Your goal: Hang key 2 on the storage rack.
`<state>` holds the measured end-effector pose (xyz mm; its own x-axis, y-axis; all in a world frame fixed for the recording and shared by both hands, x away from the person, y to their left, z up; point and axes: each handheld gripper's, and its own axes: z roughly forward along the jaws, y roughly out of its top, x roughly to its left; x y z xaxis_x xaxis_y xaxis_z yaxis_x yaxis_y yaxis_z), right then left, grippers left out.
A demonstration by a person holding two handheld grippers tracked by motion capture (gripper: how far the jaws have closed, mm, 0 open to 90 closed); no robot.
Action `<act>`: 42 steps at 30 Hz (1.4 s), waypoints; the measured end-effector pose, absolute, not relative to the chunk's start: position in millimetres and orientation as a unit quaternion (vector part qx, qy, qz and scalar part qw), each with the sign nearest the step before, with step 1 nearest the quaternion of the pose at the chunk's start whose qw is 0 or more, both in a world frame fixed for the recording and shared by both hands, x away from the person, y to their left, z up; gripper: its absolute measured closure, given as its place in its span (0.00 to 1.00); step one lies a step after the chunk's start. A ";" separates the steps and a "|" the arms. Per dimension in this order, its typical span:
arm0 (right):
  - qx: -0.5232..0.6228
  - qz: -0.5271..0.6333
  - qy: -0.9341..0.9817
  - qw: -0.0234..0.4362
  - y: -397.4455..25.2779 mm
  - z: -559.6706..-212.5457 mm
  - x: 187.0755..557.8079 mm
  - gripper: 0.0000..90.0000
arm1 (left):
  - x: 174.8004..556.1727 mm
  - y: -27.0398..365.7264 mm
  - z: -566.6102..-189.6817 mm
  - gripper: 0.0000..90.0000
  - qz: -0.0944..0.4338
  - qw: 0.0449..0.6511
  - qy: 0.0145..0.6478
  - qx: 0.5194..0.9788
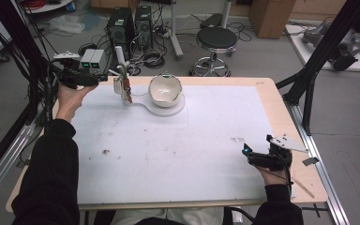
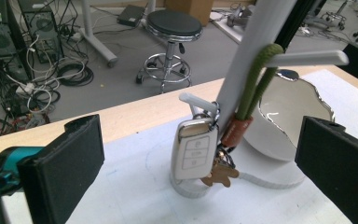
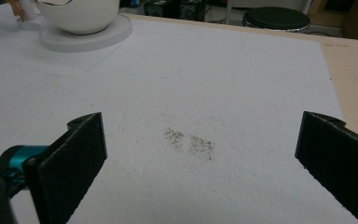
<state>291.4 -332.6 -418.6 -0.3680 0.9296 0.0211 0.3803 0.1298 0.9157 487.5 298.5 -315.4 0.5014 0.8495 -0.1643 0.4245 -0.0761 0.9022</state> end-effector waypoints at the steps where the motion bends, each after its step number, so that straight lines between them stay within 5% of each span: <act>1: 0.475 0.458 0.689 0.300 -332.5 -418.6 291.4 0.01 | 486.0 298.2 -315.5 0.02 0.210 0.502 0.452 0.707; 42: 0.465 0.460 0.698 0.292 -327.5 -417.9 294.4 0.01 | 414.4 290.1 -370.5 0.02 0.174 0.488 0.439 0.734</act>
